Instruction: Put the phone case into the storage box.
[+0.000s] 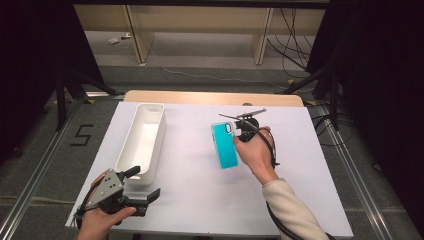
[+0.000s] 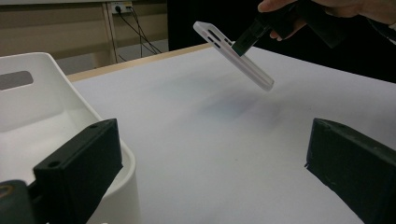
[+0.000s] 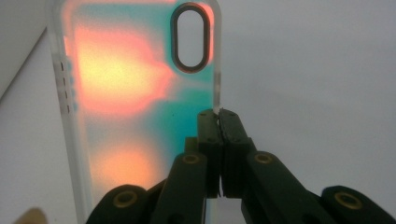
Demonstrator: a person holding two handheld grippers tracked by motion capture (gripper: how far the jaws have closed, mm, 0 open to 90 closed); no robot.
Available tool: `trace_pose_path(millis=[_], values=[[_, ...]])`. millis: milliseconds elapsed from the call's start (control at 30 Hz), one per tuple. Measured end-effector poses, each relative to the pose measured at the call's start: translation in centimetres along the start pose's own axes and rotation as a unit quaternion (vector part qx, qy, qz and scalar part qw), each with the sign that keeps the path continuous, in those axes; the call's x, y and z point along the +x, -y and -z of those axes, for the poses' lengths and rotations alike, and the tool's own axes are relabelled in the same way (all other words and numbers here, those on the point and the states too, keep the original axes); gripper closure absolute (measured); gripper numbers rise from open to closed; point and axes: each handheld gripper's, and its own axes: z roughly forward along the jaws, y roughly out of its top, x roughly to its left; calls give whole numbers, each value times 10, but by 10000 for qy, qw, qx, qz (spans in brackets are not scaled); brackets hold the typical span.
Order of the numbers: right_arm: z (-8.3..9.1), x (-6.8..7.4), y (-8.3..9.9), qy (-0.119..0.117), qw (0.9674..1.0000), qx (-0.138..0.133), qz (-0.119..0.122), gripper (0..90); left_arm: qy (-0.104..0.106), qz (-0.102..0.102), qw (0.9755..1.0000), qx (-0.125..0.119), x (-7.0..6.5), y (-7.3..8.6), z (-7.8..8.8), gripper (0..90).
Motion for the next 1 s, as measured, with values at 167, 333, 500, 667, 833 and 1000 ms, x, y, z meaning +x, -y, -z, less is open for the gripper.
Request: trace_pose_path(millis=[167,333,500,667,833,1000], values=[[5,-1,-2,-46,9994,-326,127,893,-7,1,10000,0,0,0,0,29],[9,1,-4,-146,9980,-594,129,894,-41,-68,10000,41,0,-1,1,30],[14,2,-5,-166,9956,-900,185,893,-46,-106,9999,0,-1,-3,0,32],[18,2,-4,-292,9938,-1034,280,893,-43,-28,10000,-31,-4,-5,-4,36],[19,4,-5,-302,9898,-1347,361,894,-233,-85,9997,-81,-4,-14,-10,58],[21,7,-5,-296,9874,-1520,340,894,-294,-50,9995,-97,-3,-20,-19,82]])
